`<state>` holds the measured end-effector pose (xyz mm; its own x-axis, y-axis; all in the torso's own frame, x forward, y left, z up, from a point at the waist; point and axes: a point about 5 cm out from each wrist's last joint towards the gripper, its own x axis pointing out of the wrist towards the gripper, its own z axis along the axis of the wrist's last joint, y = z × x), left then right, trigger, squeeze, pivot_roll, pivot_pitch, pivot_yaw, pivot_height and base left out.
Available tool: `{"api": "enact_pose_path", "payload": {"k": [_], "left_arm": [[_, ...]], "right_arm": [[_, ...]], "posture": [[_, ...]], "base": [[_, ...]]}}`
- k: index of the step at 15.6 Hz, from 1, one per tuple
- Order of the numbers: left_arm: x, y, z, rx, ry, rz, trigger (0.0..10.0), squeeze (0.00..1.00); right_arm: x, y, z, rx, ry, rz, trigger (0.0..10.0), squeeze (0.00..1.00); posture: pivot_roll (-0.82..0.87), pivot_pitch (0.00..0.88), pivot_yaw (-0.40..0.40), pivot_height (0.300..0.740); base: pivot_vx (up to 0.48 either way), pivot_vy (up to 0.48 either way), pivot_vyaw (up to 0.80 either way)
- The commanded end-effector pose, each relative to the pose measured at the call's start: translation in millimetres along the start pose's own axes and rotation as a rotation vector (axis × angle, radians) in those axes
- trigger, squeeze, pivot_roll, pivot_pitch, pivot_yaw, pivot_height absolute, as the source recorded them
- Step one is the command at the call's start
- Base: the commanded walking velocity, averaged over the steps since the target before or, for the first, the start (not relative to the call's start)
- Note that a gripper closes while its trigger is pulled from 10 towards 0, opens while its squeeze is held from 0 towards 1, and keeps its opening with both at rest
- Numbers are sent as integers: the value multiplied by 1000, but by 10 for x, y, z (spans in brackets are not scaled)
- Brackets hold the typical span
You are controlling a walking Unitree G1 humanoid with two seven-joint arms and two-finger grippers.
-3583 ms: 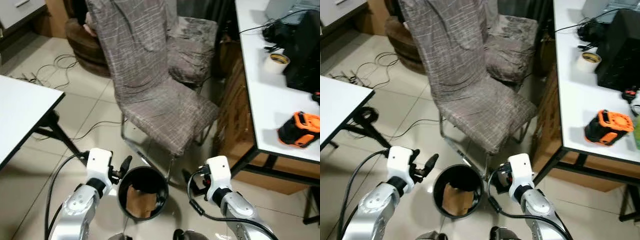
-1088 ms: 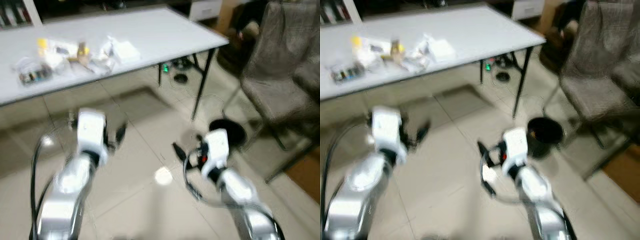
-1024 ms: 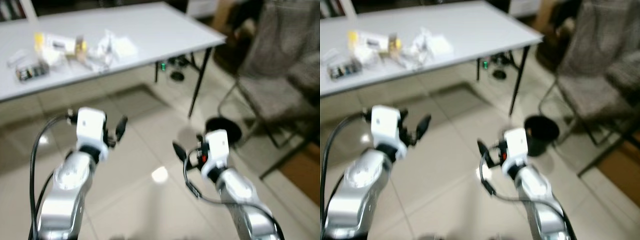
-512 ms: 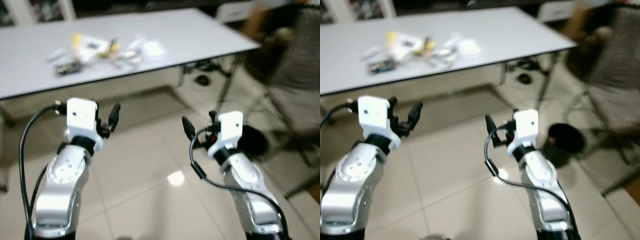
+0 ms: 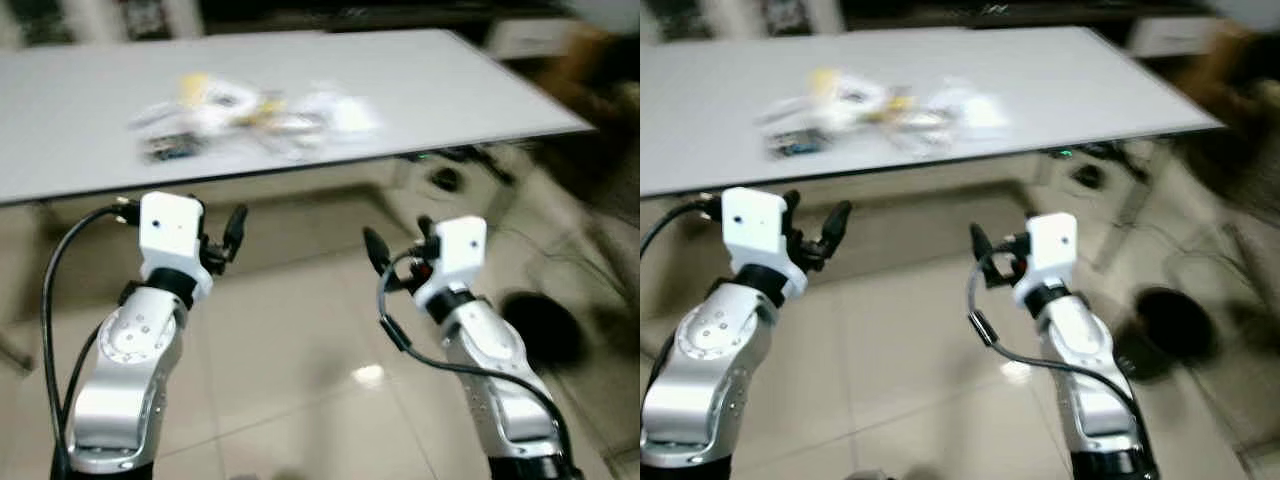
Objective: Picking trash to rubbish bin
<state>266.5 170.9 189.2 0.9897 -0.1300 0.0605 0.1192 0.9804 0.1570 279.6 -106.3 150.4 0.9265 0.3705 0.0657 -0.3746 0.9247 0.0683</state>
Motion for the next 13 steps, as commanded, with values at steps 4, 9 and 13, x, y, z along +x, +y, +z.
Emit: {"api": "enact_pose_path", "payload": {"k": [4, 9, 13], "left_arm": [[-4, 33, 28, 31, 2, 12, 10000, 0], [13, 20, 22, 40, 7, -23, 10000, 0], [-15, -59, -33, 29, 21, -68, 10000, 0]], "right_arm": [[23, 67, 3, 12, -1, 43, 10000, 0], [32, 25, 31, 21, -24, 4, 10000, 0], [14, 25, -1, 15, -19, -17, 10000, 0]], "posture": [[13, 60, -50, 740], [9, 56, -40, 740], [11, 37, -49, 740]], "base": [[402, 0, 800], [404, 0, 160], [403, 0, 0]]}}
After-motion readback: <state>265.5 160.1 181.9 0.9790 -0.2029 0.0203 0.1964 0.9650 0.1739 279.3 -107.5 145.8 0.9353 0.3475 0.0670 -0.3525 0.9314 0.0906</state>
